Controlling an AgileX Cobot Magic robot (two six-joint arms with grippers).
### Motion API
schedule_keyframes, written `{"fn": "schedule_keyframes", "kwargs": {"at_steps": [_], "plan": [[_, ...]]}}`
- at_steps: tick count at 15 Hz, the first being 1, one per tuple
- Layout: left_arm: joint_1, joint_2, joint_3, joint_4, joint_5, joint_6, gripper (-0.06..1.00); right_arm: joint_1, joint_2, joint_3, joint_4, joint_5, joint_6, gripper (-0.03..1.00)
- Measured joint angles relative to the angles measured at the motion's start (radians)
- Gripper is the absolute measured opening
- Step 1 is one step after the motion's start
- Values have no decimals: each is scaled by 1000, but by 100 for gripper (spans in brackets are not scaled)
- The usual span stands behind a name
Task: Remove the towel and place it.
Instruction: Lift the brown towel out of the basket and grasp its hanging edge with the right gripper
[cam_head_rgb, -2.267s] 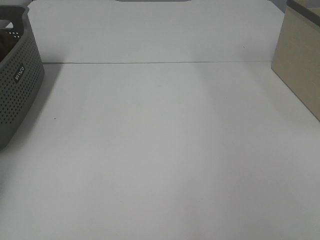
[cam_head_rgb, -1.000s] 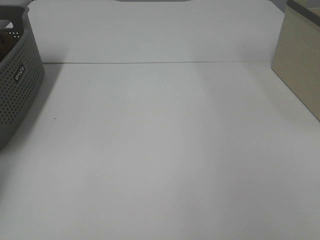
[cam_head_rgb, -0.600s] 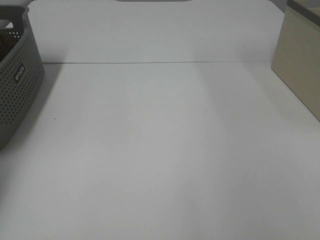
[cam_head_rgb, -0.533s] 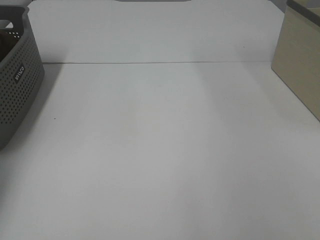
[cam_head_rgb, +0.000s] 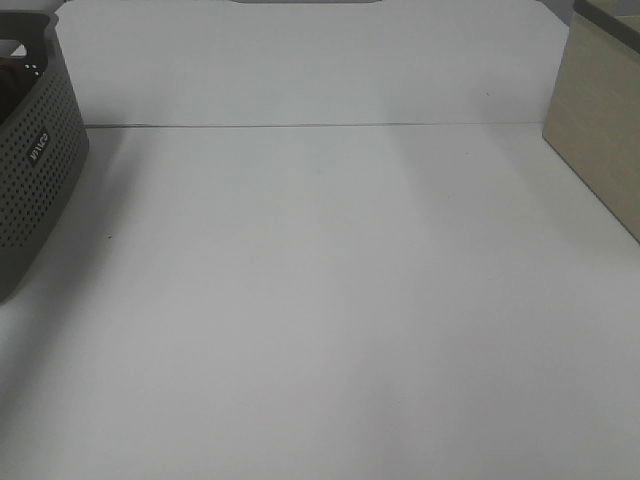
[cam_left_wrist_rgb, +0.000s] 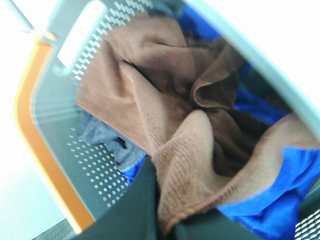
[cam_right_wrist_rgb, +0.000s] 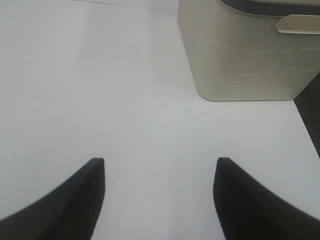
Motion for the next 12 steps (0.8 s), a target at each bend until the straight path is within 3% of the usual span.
{"fn": "schedule_keyframes", "kwargs": {"at_steps": [4, 8, 10, 12], "plan": [[-113, -134, 0, 23, 2, -42, 0, 0, 0, 0, 0, 0, 0, 62], [-349, -289, -3, 202, 4, -100, 0, 0, 7, -3, 10, -9, -13, 62], [-456, -323, -4, 248, 6, -115, 0, 0, 83, -20, 113, -84, -113, 62], [-583, -332, -4, 282, 6, -120, 0, 0, 219, -22, 343, -245, -318, 62]]}}
